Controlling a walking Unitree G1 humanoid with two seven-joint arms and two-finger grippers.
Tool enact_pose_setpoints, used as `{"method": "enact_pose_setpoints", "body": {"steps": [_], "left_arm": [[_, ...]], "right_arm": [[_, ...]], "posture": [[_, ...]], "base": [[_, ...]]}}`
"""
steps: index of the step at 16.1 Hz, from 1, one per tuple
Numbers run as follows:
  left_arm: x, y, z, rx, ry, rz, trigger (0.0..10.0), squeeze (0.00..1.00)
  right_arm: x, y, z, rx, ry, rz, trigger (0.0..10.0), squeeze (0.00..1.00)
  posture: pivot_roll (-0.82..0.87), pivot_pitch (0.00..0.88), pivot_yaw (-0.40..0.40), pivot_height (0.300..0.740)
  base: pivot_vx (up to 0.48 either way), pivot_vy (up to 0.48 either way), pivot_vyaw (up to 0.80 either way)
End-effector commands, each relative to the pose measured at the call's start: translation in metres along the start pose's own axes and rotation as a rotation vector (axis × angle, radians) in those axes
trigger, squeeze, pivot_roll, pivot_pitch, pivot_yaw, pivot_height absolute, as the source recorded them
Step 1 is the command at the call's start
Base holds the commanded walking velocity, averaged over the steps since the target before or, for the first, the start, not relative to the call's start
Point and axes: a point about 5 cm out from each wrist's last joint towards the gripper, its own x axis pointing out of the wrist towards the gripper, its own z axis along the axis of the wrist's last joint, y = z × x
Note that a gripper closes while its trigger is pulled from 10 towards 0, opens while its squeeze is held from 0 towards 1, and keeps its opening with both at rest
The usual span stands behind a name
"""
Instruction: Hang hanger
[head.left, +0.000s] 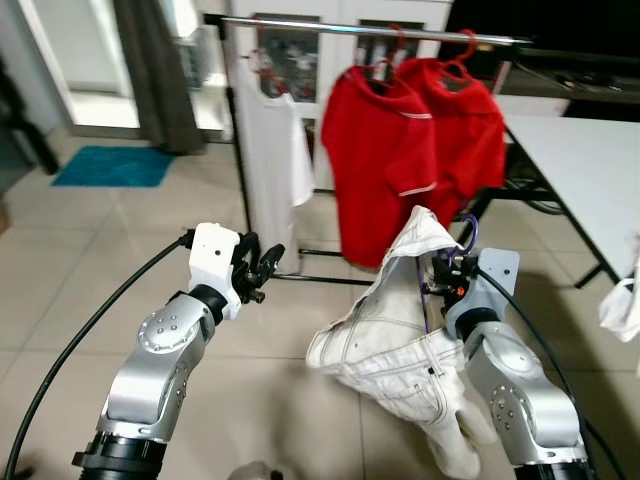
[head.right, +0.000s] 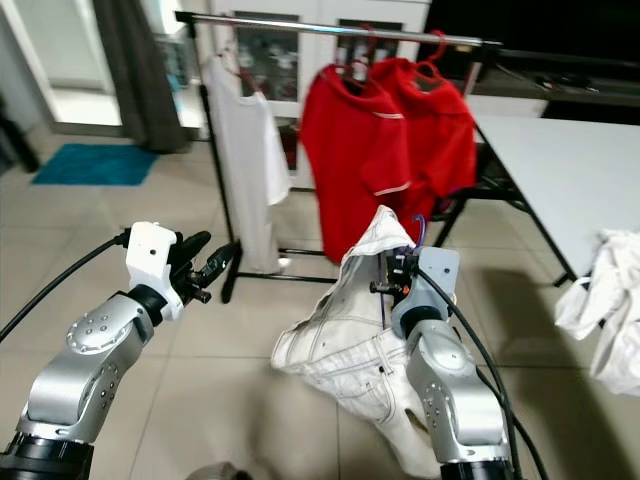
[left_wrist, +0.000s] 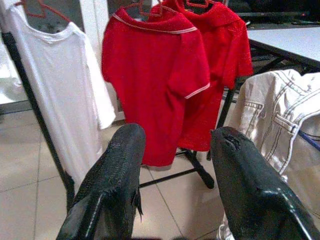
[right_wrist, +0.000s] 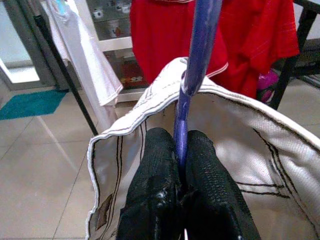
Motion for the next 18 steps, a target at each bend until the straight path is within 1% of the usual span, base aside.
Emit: {"method": "enact_pose_setpoints", "body": {"steps": [1,2,3,5,11,17,18], "left_arm": [[0.0003,0.0048,0.0017,0.019,-0.001,0.023,10.0,0.00],[0.0020,0.0051,0.0024,0.020,0.002,0.024,10.0,0.00],[0.0020,0.0051,0.0024,0.020,0.002,0.024,10.0,0.00],[0.0051,0.0026,0.0035,0.018,0.008,0.010,10.0,0.00],[0.0041,0.0055,0.0000,0.009,0.019,0.027,10.0,0.00],[0.0075,0.0032,-0.0015,0.021,0.023,0.014,10.0,0.00],[0.0085,0.0028,-0.0012,0.022,0.023,0.012,10.0,0.00]], "right_arm": [[-0.0015,0.0046,0.0142,0.016,-0.067,0.029,10.0,0.00],[0.0014,0.0074,0.0146,0.041,-0.060,0.028,10.0,0.00],[0.0014,0.0074,0.0146,0.041,-0.060,0.028,10.0,0.00],[0.0042,0.0091,0.0195,0.078,-0.078,0.045,10.0,0.00],[0.0062,0.0086,0.0202,0.044,-0.081,0.039,10.0,0.00],[0.0079,0.0060,0.0229,0.055,-0.095,0.034,10.0,0.00],[0.0083,0.0059,0.0233,0.055,-0.095,0.034,10.0,0.00]], "posture": [[0.02,0.000,-0.002,0.723],[0.02,0.000,0.007,0.723],[0.02,0.000,0.007,0.723],[0.02,0.000,0.015,0.723],[0.03,0.000,0.010,0.723],[0.02,0.000,0.019,0.723],[0.01,0.000,0.020,0.723]], "base": [[0.375,0.000,0.00],[0.382,0.000,0.00],[0.382,0.000,0.00],[0.382,0.000,0.00],[0.387,0.000,0.00],[0.387,0.000,0.00],[0.390,0.000,-0.58]]}}
